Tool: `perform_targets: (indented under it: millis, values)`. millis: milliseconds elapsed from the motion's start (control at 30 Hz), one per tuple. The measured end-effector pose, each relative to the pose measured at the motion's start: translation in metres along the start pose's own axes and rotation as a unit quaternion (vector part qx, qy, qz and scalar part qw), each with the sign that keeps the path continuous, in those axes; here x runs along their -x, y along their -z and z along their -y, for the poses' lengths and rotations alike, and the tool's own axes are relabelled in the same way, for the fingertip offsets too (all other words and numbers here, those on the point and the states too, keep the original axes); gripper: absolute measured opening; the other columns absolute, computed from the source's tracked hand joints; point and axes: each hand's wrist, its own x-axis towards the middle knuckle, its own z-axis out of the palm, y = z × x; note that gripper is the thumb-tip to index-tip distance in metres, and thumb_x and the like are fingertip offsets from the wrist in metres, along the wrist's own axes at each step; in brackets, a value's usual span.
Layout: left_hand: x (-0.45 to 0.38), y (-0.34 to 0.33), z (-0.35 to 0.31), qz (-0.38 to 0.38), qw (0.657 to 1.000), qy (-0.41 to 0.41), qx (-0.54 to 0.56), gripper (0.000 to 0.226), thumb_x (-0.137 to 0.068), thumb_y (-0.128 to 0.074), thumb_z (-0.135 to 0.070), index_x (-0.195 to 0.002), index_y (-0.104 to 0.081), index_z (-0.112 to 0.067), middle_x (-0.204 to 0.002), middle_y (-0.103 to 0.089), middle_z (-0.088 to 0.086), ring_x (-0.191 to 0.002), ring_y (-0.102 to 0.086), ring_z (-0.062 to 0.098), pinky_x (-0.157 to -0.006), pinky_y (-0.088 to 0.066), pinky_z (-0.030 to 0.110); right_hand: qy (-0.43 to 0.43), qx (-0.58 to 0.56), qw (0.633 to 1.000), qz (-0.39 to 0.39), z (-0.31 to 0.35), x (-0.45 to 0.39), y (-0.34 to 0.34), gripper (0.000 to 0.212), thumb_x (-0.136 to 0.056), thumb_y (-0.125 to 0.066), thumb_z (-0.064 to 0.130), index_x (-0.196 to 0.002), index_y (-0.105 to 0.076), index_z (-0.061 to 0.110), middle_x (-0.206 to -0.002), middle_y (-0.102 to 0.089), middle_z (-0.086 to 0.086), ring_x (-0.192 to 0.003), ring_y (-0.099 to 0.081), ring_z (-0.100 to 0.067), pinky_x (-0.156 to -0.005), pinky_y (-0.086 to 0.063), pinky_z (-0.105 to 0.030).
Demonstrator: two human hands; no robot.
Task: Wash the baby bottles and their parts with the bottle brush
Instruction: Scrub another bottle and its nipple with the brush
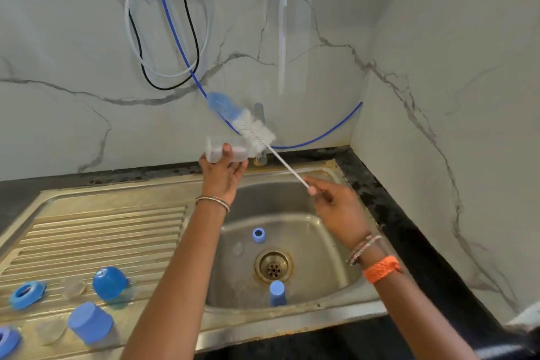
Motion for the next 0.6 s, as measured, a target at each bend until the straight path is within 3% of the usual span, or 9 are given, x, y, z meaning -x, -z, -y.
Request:
perform_targets:
  millis: [167,300,367,433,467,600]
  values:
    - [0.017,-0.010,0.001,0.036,0.997,-0.060,-0.023,0.031,-0.091,-0.055,-0.002,-0.105,-0.034,-0.021,-0.117,-0.051,0.007,-0.105,-0.059,0.029,-0.080,-0.057,0.041,0.025,0.043,0.999,-0.007,0.035,-0.016,-0.009,0.032,-0.095,-0.050,0.006,-0.119,-0.066,0.019,-0.060,-0.044,0.020,-0.049,-0.048,0.009,-0.051,-0.037,-0.005]
    - [0.009,-0.001,-0.016,-0.045,0.993,-0.108,0.011,0.044,-0.089,-0.059,-0.001,-0.114,-0.028,-0.020,-0.113,-0.051,0.007,-0.111,-0.054,0.029,-0.078,-0.058,0.040,0.035,0.079,0.996,0.021,0.037,-0.003,-0.007,0.031,-0.093,-0.050,0.007,-0.111,-0.070,0.022,-0.061,-0.048,0.016,-0.048,-0.044,0.001,-0.049,-0.038,-0.011]
    - [0.006,0.001,-0.023,-0.034,0.993,-0.115,0.020,0.042,-0.089,-0.057,0.002,-0.110,-0.030,-0.022,-0.107,-0.052,0.004,-0.106,-0.057,0.025,-0.078,-0.058,0.038,0.043,0.088,0.995,0.029,0.038,0.008,-0.008,0.032,-0.092,-0.049,0.007,-0.111,-0.069,0.023,-0.063,-0.051,0.015,-0.053,-0.048,-0.001,-0.053,-0.040,-0.013]
    - [0.012,-0.005,-0.018,0.029,0.994,-0.107,-0.015,0.041,-0.090,-0.053,0.007,-0.108,-0.033,-0.024,-0.110,-0.050,0.004,-0.097,-0.060,0.016,-0.081,-0.057,0.039,0.033,0.107,0.994,0.010,0.038,-0.001,-0.009,0.034,-0.093,-0.047,0.008,-0.115,-0.067,0.024,-0.073,-0.060,0.002,-0.063,-0.057,-0.013,-0.062,-0.053,-0.035]
    - [0.015,-0.007,-0.012,0.047,0.992,-0.108,-0.039,0.042,-0.090,-0.052,0.010,-0.109,-0.034,-0.024,-0.110,-0.050,0.003,-0.094,-0.061,0.012,-0.082,-0.057,0.039,0.025,0.107,0.994,-0.001,0.038,-0.008,-0.008,0.036,-0.093,-0.047,0.008,-0.118,-0.065,0.025,-0.078,-0.063,-0.002,-0.066,-0.059,-0.019,-0.066,-0.055,-0.040]
    - [0.013,-0.005,-0.014,0.021,0.990,-0.139,-0.010,0.043,-0.089,-0.053,0.008,-0.112,-0.032,-0.022,-0.108,-0.053,0.001,-0.093,-0.061,0.010,-0.082,-0.056,0.037,0.056,0.116,0.992,0.006,0.036,-0.005,0.008,0.037,-0.091,-0.050,0.007,-0.119,-0.066,0.025,-0.088,-0.071,-0.002,-0.074,-0.065,-0.016,-0.073,-0.055,-0.039]
